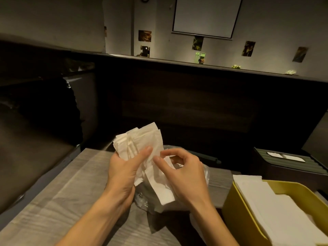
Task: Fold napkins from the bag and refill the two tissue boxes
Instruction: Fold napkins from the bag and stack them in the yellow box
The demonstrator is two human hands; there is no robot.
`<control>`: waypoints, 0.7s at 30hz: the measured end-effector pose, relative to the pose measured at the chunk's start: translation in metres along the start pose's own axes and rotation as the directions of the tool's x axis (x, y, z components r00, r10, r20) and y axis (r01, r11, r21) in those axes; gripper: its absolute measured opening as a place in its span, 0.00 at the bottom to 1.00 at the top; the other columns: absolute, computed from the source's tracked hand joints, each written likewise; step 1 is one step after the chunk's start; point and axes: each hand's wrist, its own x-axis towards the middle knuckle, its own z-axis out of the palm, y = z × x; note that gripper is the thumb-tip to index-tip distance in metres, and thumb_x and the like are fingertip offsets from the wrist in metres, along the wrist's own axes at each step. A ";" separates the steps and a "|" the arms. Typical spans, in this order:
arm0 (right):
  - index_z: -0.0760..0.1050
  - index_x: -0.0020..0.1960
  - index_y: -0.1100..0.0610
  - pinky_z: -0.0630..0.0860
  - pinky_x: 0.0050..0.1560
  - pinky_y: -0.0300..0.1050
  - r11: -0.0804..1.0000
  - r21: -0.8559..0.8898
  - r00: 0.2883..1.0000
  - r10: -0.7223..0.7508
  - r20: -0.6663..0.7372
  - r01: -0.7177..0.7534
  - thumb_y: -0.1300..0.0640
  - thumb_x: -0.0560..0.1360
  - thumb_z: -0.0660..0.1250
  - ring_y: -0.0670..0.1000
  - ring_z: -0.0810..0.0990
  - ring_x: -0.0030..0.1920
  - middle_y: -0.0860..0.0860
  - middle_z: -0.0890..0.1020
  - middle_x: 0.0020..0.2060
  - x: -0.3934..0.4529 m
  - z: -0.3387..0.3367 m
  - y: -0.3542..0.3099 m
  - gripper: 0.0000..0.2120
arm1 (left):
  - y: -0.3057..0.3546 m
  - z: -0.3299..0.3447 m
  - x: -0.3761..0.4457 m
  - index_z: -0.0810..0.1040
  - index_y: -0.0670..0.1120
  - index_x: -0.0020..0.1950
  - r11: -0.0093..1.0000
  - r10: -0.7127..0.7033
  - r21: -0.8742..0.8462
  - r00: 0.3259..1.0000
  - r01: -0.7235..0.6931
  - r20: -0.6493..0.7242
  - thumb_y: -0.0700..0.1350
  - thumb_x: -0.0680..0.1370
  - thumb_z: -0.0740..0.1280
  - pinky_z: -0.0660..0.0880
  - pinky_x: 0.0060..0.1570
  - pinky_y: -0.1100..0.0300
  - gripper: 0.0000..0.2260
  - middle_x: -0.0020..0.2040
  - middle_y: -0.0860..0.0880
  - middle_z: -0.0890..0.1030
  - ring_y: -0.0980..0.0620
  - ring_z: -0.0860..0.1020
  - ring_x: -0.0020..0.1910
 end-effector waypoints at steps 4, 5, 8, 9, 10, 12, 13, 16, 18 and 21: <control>0.85 0.48 0.42 0.77 0.51 0.36 0.997 0.057 0.996 0.040 0.077 -0.045 0.40 0.73 0.77 0.34 0.80 0.52 0.32 0.84 0.47 0.000 -0.003 -0.001 0.09 | -0.002 -0.002 0.001 0.81 0.44 0.63 1.000 -0.025 -0.006 1.000 0.026 0.013 0.39 0.74 0.74 0.79 0.58 0.40 0.17 0.56 0.40 0.86 0.39 0.86 0.54; 0.85 0.48 0.43 0.80 0.51 0.41 0.994 0.085 0.995 0.057 0.087 -0.064 0.38 0.72 0.77 0.38 0.82 0.50 0.35 0.85 0.46 0.000 -0.002 -0.001 0.11 | -0.003 -0.003 0.001 0.81 0.45 0.64 1.000 -0.023 0.003 1.000 0.023 0.016 0.39 0.73 0.75 0.79 0.58 0.39 0.19 0.56 0.40 0.86 0.39 0.85 0.55; 0.83 0.50 0.43 0.84 0.48 0.51 0.990 0.093 0.989 0.091 0.112 -0.102 0.29 0.68 0.75 0.44 0.85 0.41 0.46 0.86 0.40 -0.002 -0.001 -0.001 0.21 | -0.004 -0.002 0.001 0.80 0.44 0.64 0.999 0.004 0.042 1.000 -0.004 0.007 0.40 0.71 0.77 0.81 0.55 0.41 0.21 0.55 0.41 0.86 0.40 0.86 0.54; 0.82 0.51 0.44 0.84 0.48 0.51 0.991 0.088 0.989 0.088 0.119 -0.099 0.29 0.68 0.74 0.45 0.85 0.39 0.48 0.85 0.37 -0.003 -0.001 -0.001 0.22 | -0.005 -0.002 0.002 0.81 0.44 0.64 0.998 0.023 0.059 1.000 -0.023 -0.005 0.40 0.70 0.77 0.82 0.53 0.43 0.22 0.55 0.41 0.86 0.41 0.86 0.54; 0.81 0.52 0.45 0.84 0.48 0.50 0.991 0.099 0.989 0.075 0.125 -0.088 0.31 0.69 0.75 0.46 0.85 0.38 0.49 0.85 0.36 -0.004 0.000 -0.002 0.20 | -0.005 -0.003 0.002 0.81 0.44 0.63 0.996 0.045 0.080 0.999 -0.043 -0.016 0.41 0.70 0.78 0.82 0.51 0.46 0.22 0.54 0.42 0.87 0.42 0.86 0.53; 0.81 0.52 0.46 0.83 0.47 0.44 0.987 0.153 0.989 0.032 0.144 -0.054 0.42 0.74 0.76 0.46 0.86 0.37 0.51 0.85 0.33 -0.005 -0.001 -0.006 0.12 | -0.006 -0.003 0.002 0.81 0.44 0.62 0.990 0.083 0.120 0.996 -0.079 -0.029 0.41 0.69 0.78 0.83 0.46 0.50 0.22 0.53 0.43 0.87 0.43 0.87 0.52; 0.81 0.52 0.47 0.82 0.45 0.41 0.984 0.173 0.988 0.015 0.152 -0.042 0.45 0.76 0.76 0.46 0.86 0.37 0.51 0.85 0.33 -0.005 -0.002 -0.007 0.09 | -0.006 -0.003 0.003 0.81 0.44 0.62 0.987 0.096 0.131 0.995 -0.091 -0.034 0.42 0.69 0.78 0.83 0.46 0.50 0.21 0.52 0.44 0.87 0.44 0.87 0.52; 0.83 0.51 0.49 0.80 0.43 0.37 0.979 0.200 0.988 0.009 0.156 -0.041 0.49 0.77 0.75 0.46 0.85 0.36 0.51 0.84 0.32 -0.003 -0.003 -0.008 0.06 | -0.005 -0.004 0.005 0.82 0.44 0.60 0.987 0.109 0.123 0.992 -0.101 -0.057 0.40 0.71 0.77 0.83 0.48 0.47 0.17 0.51 0.43 0.87 0.44 0.87 0.51; 0.84 0.49 0.49 0.79 0.43 0.38 0.978 0.201 0.987 0.021 0.157 -0.053 0.50 0.77 0.75 0.46 0.85 0.36 0.50 0.84 0.31 -0.002 -0.003 -0.007 0.04 | -0.004 -0.004 0.007 0.82 0.42 0.60 0.992 0.101 0.088 0.993 -0.095 -0.058 0.39 0.73 0.76 0.83 0.50 0.47 0.16 0.52 0.42 0.87 0.43 0.87 0.52; 0.84 0.49 0.49 0.77 0.44 0.38 0.980 0.185 0.987 0.038 0.159 -0.068 0.50 0.78 0.74 0.44 0.84 0.35 0.49 0.83 0.30 0.000 -0.004 -0.005 0.04 | -0.001 -0.006 0.008 0.82 0.42 0.63 0.997 0.072 0.018 0.997 -0.071 -0.040 0.39 0.74 0.75 0.82 0.53 0.45 0.17 0.55 0.41 0.86 0.42 0.86 0.54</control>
